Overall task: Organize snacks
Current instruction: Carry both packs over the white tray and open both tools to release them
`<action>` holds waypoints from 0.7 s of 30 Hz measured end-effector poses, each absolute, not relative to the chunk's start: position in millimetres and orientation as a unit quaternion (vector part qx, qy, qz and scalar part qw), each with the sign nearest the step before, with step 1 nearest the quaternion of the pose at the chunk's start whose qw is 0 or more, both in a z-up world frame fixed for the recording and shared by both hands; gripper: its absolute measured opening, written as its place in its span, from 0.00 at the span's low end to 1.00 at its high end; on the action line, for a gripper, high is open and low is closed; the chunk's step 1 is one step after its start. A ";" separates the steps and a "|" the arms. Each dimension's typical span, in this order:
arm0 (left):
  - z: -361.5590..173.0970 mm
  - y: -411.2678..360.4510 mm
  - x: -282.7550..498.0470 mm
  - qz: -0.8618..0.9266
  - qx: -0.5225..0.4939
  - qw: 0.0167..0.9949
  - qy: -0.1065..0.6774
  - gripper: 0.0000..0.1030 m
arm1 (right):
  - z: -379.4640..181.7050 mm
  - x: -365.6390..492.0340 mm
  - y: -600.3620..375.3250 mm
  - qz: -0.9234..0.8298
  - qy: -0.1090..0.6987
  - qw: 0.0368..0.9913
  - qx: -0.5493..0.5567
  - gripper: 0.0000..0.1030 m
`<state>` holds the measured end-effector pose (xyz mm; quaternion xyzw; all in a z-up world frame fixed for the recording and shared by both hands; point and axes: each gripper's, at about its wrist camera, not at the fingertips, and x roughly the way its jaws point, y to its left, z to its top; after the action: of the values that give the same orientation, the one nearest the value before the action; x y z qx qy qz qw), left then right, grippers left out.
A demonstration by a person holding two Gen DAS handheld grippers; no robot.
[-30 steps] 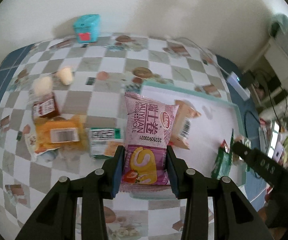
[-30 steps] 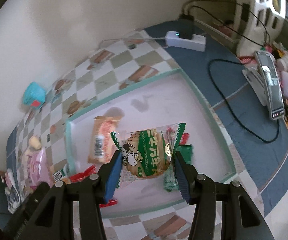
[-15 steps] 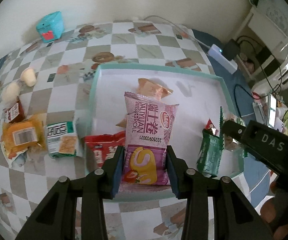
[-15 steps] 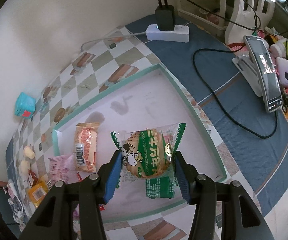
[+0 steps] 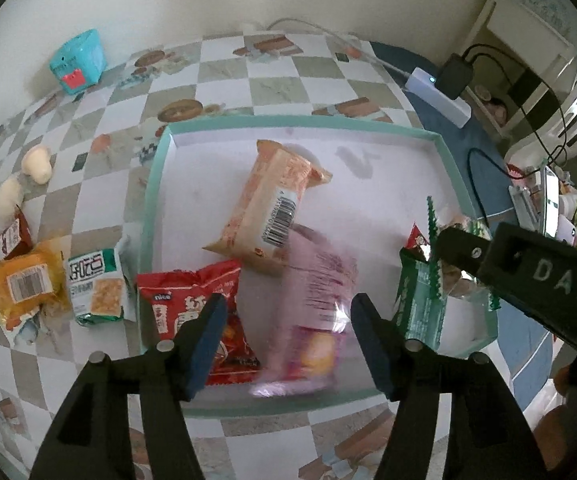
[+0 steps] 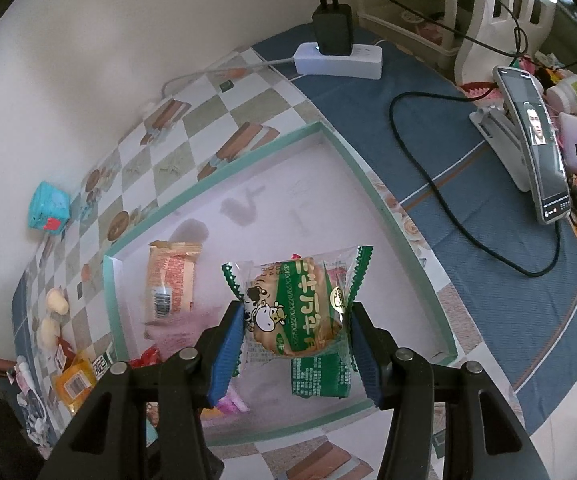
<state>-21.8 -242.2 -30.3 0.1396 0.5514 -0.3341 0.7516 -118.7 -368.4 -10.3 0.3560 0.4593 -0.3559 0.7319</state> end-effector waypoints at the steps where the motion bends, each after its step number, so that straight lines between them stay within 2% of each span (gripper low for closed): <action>1: -28.2 -241.2 -21.6 -0.334 0.138 0.753 0.549 0.64 | -10.5 -118.3 -368.0 -0.355 0.460 0.732 0.356 0.54; 6: -21.7 -232.1 -15.1 -0.304 0.143 0.769 0.544 0.66 | -12.9 -115.4 -366.0 -0.349 0.466 0.732 0.354 0.55; 7: -20.3 -228.0 -11.8 -0.293 0.139 0.773 0.545 0.68 | -13.5 -114.8 -365.5 -0.347 0.468 0.732 0.354 0.55; 8: -19.5 -224.8 -8.9 -0.286 0.134 0.776 0.546 0.75 | -14.2 -114.4 -365.4 -0.346 0.469 0.731 0.355 0.55; 9: -18.6 -220.3 -5.2 -0.277 0.127 0.779 0.548 0.77 | -15.2 -113.8 -365.0 -0.344 0.471 0.730 0.355 0.55; 19: -31.1 -163.7 35.7 -0.146 0.057 0.786 0.598 0.78 | -17.5 -111.5 -363.7 -0.342 0.478 0.730 0.349 0.59; 20: -32.6 -156.0 40.3 -0.135 0.047 0.785 0.603 0.78 | -17.5 -110.9 -363.8 -0.342 0.479 0.730 0.348 0.59; 21: -34.0 -149.5 44.4 -0.125 0.038 0.784 0.607 0.84 | -18.0 -110.4 -363.3 -0.342 0.480 0.730 0.346 0.59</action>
<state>44.4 -149.5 -34.0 0.0378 0.6065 -0.1252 0.7842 -110.4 -363.3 -18.0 0.3465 0.4797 -0.3423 0.7299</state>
